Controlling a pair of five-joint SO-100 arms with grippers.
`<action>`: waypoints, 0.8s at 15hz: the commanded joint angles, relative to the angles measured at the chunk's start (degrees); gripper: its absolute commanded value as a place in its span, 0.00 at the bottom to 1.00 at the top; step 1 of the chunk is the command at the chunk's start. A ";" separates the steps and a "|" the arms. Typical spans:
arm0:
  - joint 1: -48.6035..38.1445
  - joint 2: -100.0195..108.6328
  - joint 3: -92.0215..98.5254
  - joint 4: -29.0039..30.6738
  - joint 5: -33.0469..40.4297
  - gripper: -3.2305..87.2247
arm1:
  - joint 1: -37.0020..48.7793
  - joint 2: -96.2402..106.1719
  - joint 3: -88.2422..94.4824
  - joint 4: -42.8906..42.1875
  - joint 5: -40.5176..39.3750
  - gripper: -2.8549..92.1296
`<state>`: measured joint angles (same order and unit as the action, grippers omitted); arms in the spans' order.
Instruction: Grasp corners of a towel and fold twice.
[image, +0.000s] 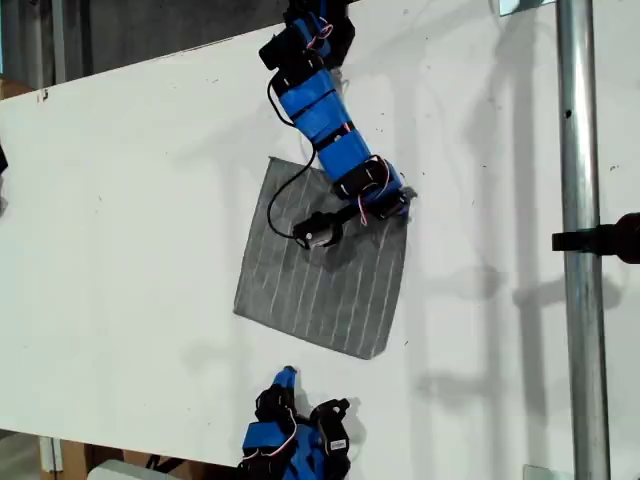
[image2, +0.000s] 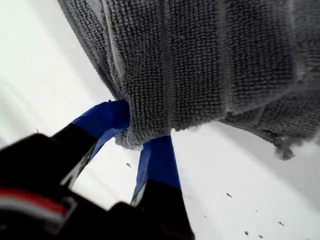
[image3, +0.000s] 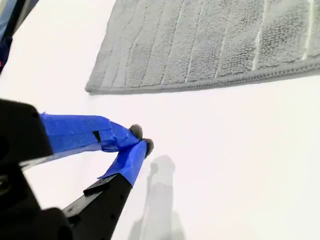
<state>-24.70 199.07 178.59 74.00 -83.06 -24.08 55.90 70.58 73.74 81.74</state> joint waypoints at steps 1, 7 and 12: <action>-0.18 0.18 -0.70 -0.35 -0.44 0.00 | 1.14 7.65 1.05 0.79 -1.49 0.03; 13.18 -40.69 -46.41 0.44 6.59 0.00 | 2.37 8.26 3.52 -3.08 -3.52 0.03; 27.16 -70.49 -75.76 13.27 18.90 0.00 | 2.64 8.44 3.60 -3.87 -4.04 0.03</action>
<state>-1.85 133.59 109.25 85.69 -67.06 -22.32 59.33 74.44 70.40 78.13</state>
